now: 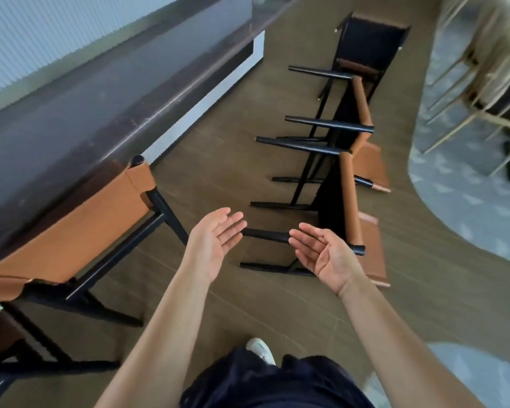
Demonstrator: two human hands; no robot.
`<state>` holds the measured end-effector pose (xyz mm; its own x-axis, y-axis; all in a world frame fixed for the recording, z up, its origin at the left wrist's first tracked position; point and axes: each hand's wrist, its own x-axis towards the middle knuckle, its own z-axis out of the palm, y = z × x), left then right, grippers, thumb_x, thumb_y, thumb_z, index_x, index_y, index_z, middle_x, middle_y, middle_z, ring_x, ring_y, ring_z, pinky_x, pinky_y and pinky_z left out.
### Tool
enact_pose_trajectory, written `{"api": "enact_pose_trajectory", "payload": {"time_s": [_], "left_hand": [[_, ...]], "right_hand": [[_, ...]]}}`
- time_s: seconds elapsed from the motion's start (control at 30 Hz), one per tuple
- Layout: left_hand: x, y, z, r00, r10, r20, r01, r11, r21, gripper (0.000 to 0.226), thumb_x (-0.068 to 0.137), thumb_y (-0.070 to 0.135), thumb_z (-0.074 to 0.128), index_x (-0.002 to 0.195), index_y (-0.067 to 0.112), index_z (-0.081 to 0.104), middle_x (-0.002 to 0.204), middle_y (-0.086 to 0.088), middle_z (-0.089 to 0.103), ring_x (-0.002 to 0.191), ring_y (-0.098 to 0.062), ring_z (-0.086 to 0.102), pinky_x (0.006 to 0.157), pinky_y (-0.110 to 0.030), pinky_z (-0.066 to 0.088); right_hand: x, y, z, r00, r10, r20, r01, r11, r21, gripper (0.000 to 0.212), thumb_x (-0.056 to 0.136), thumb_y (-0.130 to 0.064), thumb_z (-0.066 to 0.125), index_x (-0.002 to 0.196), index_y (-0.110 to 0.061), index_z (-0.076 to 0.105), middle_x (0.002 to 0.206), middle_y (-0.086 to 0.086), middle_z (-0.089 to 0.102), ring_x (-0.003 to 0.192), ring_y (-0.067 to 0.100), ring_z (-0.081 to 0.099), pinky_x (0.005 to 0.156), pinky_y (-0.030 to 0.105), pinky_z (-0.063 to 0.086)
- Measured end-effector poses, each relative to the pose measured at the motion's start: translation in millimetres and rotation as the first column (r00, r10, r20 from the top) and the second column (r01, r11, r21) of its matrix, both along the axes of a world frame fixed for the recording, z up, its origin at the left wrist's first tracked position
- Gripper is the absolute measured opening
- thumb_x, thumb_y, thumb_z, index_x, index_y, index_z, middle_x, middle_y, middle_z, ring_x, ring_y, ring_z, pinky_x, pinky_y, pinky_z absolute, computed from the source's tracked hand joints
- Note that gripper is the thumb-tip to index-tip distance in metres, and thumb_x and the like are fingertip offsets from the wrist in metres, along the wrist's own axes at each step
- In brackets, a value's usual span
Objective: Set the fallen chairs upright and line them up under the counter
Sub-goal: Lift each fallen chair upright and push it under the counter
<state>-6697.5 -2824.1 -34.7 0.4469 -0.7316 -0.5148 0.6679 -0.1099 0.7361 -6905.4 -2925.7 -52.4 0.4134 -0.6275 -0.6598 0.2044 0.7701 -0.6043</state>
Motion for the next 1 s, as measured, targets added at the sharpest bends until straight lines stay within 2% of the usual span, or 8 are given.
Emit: {"api": "enact_pose_trajectory", "payload": {"time_s": [0.13,0.33,0.57,0.67,0.8,0.87,1.0], "left_hand": [[-16.2,-12.3,3.2,0.991,-0.133,0.007,0.133,0.991,-0.009,0.027,0.096,0.016,0.052,0.121,0.007,0.058,0.11,-0.011,0.072,0.103,-0.026,0.069,0.091,-0.04,0.052],[-49.5,-21.1,6.9,0.933,-0.358,0.037,0.358,0.934,0.017,0.025,0.097,0.014,0.05,0.119,0.007,0.06,0.108,-0.011,0.073,0.101,-0.025,0.07,0.091,-0.039,0.052],[-120.6,-32.8,5.5,0.839,-0.543,0.011,0.542,0.838,0.066,0.023,0.097,0.011,0.048,0.115,0.004,0.061,0.106,-0.014,0.073,0.098,-0.025,0.071,0.091,-0.039,0.052],[-159.1,-44.1,3.5,0.789,-0.612,0.049,0.609,0.79,0.069,0.024,0.099,0.012,0.044,0.113,0.008,0.063,0.106,-0.012,0.073,0.098,-0.024,0.071,0.09,-0.038,0.052],[-220.1,-69.4,1.8,0.727,-0.685,0.05,0.683,0.728,0.059,0.025,0.098,0.012,0.043,0.111,0.008,0.064,0.105,-0.011,0.074,0.098,-0.023,0.071,0.09,-0.037,0.052],[-260.2,-87.8,2.1,0.698,-0.716,0.035,0.714,0.698,0.05,0.025,0.098,0.012,0.043,0.112,0.006,0.063,0.105,-0.011,0.074,0.099,-0.024,0.071,0.091,-0.036,0.052],[-317.1,-116.6,0.7,0.696,-0.718,0.022,0.717,0.696,0.051,0.024,0.098,0.011,0.043,0.112,0.005,0.062,0.105,-0.011,0.074,0.099,-0.023,0.07,0.087,-0.034,0.053]], "right_hand": [[-32.3,17.1,1.4,0.982,-0.188,0.034,0.189,0.982,-0.007,0.029,0.1,-0.02,0.045,0.118,-0.009,0.065,0.11,0.012,0.074,0.099,0.022,0.072,0.064,0.027,0.059],[-73.8,63.1,-4.0,0.895,-0.444,0.053,0.443,0.896,0.024,0.026,0.099,-0.018,0.045,0.111,-0.007,0.065,0.102,0.013,0.075,0.087,0.021,0.075,0.059,0.024,0.058],[-138.9,97.3,-9.6,0.795,-0.604,0.052,0.601,0.797,0.064,0.031,0.099,-0.016,0.038,0.111,-0.008,0.065,0.1,0.01,0.076,0.084,0.017,0.075,0.063,0.023,0.058],[-175.6,99.8,-14.1,0.743,-0.665,0.069,0.66,0.747,0.081,0.032,0.101,-0.016,0.034,0.11,-0.008,0.064,0.096,0.008,0.077,0.081,0.016,0.075,0.067,0.026,0.057],[-222.1,85.5,-12.7,0.724,-0.688,0.047,0.686,0.726,0.059,0.032,0.1,-0.016,0.034,0.109,-0.008,0.064,0.097,0.008,0.077,0.08,0.015,0.074,0.076,0.029,0.05],[-253.0,72.1,-9.4,0.711,-0.702,0.03,0.701,0.712,0.032,0.03,0.1,-0.017,0.036,0.109,-0.009,0.064,0.098,0.007,0.077,0.082,0.014,0.074,0.074,0.028,0.049],[-301.3,51.4,-4.2,0.705,-0.709,0.02,0.709,0.705,0.004,0.029,0.1,-0.017,0.038,0.11,-0.009,0.064,0.098,0.006,0.077,0.084,0.015,0.074,0.071,0.028,0.05]]}}
